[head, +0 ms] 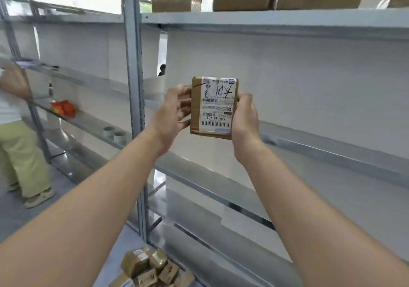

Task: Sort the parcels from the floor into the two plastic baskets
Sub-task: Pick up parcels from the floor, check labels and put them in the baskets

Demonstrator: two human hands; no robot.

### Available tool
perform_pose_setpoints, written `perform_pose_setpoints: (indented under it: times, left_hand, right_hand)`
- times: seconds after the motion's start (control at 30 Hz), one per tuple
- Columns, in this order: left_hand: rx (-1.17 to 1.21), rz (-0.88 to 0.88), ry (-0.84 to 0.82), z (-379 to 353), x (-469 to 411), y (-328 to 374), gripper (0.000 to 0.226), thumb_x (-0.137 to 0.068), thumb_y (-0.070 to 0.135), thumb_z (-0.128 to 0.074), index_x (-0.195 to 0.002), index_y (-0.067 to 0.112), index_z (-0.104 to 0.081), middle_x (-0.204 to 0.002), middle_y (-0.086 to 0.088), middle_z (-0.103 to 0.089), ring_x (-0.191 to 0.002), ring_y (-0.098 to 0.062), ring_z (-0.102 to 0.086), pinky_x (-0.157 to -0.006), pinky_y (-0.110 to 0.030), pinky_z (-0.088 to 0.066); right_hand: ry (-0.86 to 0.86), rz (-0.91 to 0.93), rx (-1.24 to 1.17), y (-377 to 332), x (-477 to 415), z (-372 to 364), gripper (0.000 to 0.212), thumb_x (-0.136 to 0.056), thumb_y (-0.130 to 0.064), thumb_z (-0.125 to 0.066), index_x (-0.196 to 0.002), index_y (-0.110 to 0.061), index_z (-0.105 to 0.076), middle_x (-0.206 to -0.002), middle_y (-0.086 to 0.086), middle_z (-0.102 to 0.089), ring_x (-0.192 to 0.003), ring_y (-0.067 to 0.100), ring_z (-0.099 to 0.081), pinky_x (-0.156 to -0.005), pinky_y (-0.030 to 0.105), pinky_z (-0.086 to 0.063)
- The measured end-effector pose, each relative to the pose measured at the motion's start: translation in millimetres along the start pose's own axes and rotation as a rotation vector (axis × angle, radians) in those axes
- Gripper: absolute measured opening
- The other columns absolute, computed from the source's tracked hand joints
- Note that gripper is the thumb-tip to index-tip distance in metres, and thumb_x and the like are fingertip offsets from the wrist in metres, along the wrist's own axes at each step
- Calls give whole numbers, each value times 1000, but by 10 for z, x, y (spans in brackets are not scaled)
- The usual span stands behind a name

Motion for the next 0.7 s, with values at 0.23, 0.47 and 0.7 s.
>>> perform_pose_setpoints:
  times: [0.23, 0.47, 0.7]
  left_hand:
    - [27, -55, -72, 25, -48, 636, 39, -107, 46, -32, -107, 23, -64, -113, -14, -73, -110, -36, -67, -108, -57, -47]
    - [108, -52, -279, 101, -179, 807, 45, -107, 49, -31, -97, 31, -72, -96, 0, -77, -107, -29, -68, -103, -52, -52]
    - [185, 42, -488, -230, -1, 793, 43, -106, 49, -32, -108, 28, -69, -108, -4, -76, -113, -26, -68, -107, -53, -49]
  right_hand:
    - [57, 115, 19, -634, 96, -186, 44, -100, -48, -33, -116, -19, -62, -109, 5, -73, -105, 26, -71, -87, 45, -63]
    - [239, 148, 82, -918, 326, -254, 42, -110, -41, -29, -121, -14, -58, -112, 7, -73, -105, 22, -71, -73, 37, -61]
    - [516, 126, 160, -1078, 829, 43, 55, -93, -54, -29, -116, -15, -60, -108, 7, -75, -103, 25, -72, -85, 49, -66]
Point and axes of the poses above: each hand's wrist, its own x-axis away from the middle knuckle, its own z-axis out of the back of the hand, y = z × x, the point moved 1 cm from there along -x, towards the middle knuckle
